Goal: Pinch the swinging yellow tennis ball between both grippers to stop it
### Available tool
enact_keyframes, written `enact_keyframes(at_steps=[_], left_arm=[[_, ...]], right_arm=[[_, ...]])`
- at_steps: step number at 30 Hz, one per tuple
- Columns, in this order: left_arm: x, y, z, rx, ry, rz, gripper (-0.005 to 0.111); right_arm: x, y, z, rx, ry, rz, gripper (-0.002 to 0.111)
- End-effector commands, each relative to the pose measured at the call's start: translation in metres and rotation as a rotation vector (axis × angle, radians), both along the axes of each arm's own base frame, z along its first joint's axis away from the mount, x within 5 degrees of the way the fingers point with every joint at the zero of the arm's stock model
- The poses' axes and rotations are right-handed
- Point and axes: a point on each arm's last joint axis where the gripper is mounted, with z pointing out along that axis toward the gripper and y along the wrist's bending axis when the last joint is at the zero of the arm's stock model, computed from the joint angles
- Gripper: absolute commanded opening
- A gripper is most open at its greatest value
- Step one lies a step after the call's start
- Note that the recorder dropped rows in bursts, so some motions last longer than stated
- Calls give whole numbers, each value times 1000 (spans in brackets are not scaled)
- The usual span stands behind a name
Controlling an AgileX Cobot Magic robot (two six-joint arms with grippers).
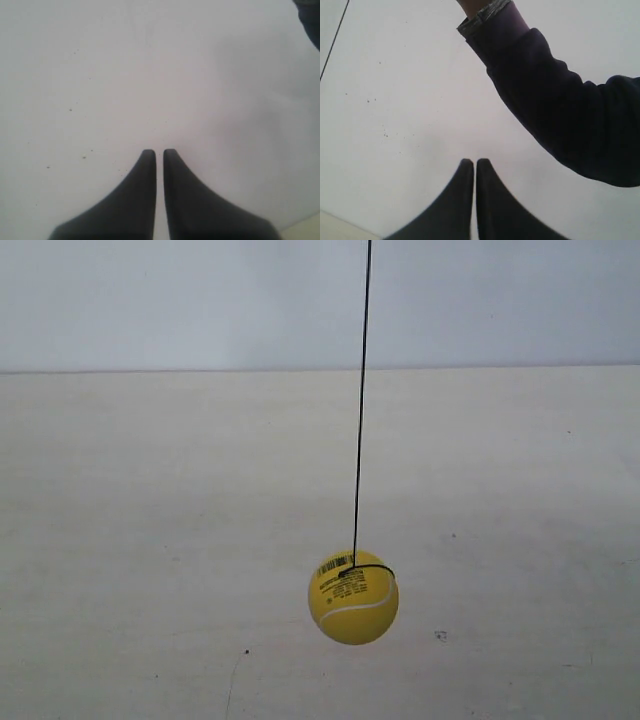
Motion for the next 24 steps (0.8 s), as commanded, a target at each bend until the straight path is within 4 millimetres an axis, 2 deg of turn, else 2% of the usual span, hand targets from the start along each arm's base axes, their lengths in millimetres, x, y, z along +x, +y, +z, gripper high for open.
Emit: enact_keyframes(at_steps=[1,16,20,22,24], left_arm=[[2,2,-4,-24,13,14,5],[2,2,-4,-24,13,14,5],[2,2,-4,-24,13,14,5],[2,2,-4,-24,13,14,5],[2,2,-4,-24,13,14,5]], right_arm=[[-2,6,-3,19,31,85,0],[-2,6,-3,23,32,87,0],[1,1,-5,104,57,68,0],[3,-3,-1,248,49,86,0],[7,-8,1,314,26,64,0]])
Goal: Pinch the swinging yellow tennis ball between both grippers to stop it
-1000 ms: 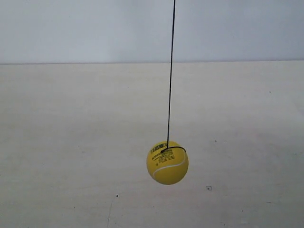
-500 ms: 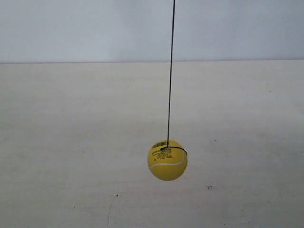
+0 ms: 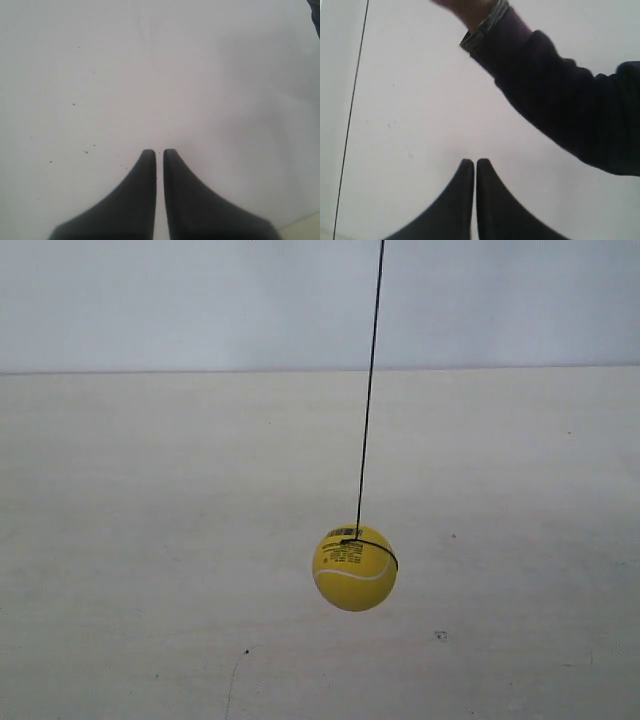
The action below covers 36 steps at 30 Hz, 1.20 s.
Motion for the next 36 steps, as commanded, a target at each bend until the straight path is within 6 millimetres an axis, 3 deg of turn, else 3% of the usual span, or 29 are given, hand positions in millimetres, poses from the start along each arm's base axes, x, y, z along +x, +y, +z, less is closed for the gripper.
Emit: enact_keyframes(at_steps=[1,4,7,9,17,24,31,36], left_arm=[[1,1,-1,-14,4,7,5],[1,1,-1,-14,4,7,5],[1,1,-1,-14,4,7,5],[1,1,-1,-14,4,7,5],[1,1,-1,-12,4,3,5],[1,1,-1,-13,4,5,5],[1,1,-1,-13,4,5,5],[1,1,-1,-13,4,5,5]], right_arm=[[13,-13,3,159,-31,-102,0],[23,-22,-6,131,62,-235,0],[28,-12,-25,-216,175,-251,0],[29,-9,-34,-296,166,-235,0],[49,-28,-113,-51,237,-381,0],[49,-17,-124,-208,318,-300,0],[48,-7,-136,-268,432,-177,0],[48,-12,-145,-223,556,-206,0]])
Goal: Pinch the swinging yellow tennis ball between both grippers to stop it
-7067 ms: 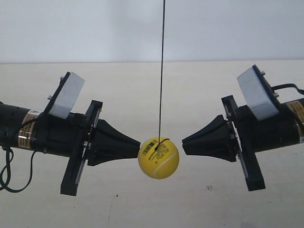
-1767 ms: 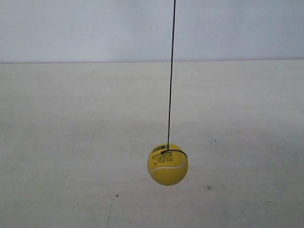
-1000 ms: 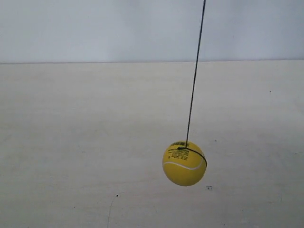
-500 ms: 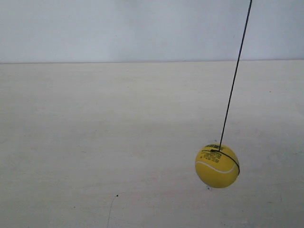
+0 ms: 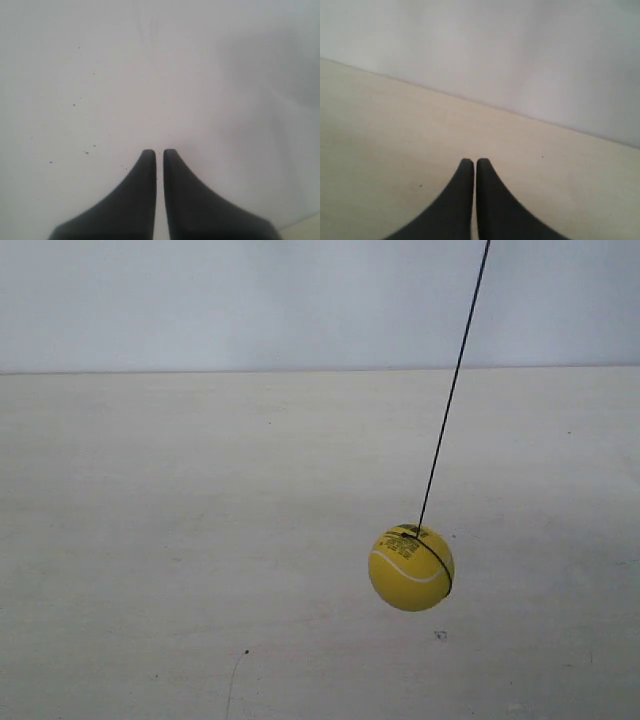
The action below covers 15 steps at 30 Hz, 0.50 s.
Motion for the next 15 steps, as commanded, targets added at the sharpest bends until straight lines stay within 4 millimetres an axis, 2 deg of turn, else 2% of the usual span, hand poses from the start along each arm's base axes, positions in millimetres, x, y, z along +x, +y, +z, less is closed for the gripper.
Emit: enact_keyframes(at_steps=[1,5,15], left_arm=[[1,1,-1,-13,6,4,5],[1,0,-1,-12,6,2,5],[1,0,-1,-12,6,2,5]], right_arm=[[0,-5,-10,30,106,-63,0],[0,-11,-15,49,160,-126,0],[-1,-11,-17,49,191,-127,0]])
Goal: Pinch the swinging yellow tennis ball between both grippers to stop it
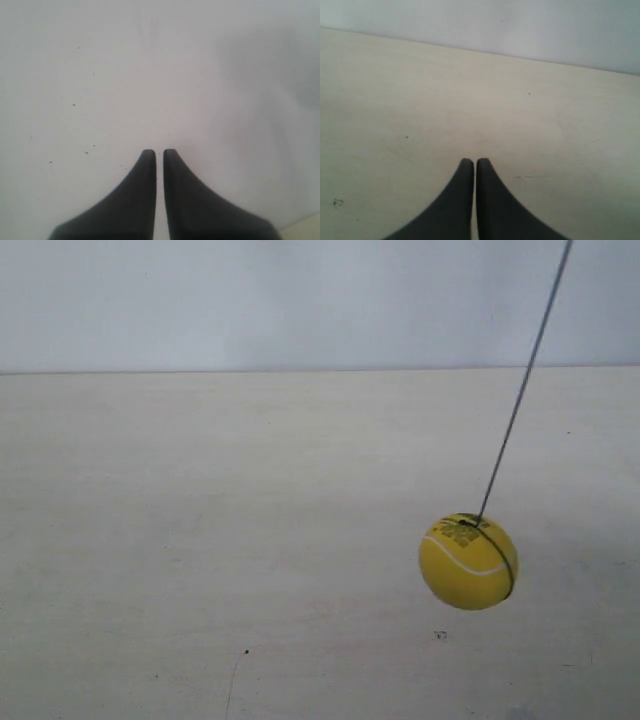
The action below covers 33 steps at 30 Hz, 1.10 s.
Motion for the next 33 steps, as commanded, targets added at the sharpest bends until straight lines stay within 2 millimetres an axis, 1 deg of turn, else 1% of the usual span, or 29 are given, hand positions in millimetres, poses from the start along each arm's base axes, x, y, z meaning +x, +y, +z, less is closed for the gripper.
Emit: enact_keyframes(at_steps=[1,27,28,30,33], left_arm=[[1,1,-1,-13,5,5,5],[1,1,-2,-13,7,4,5],[2,1,-2,-15,9,7,5],[3,1,-5,58,-7,39,5],[8,2,-13,22,-31,35,5]], right_arm=[[0,-1,-2,-9,9,-4,0],[-1,-1,-2,-10,14,-4,0],[-1,-1,-2,-10,14,-4,0],[-1,-1,-2,-10,14,-4,0],[-1,-1,-2,-10,14,-4,0]])
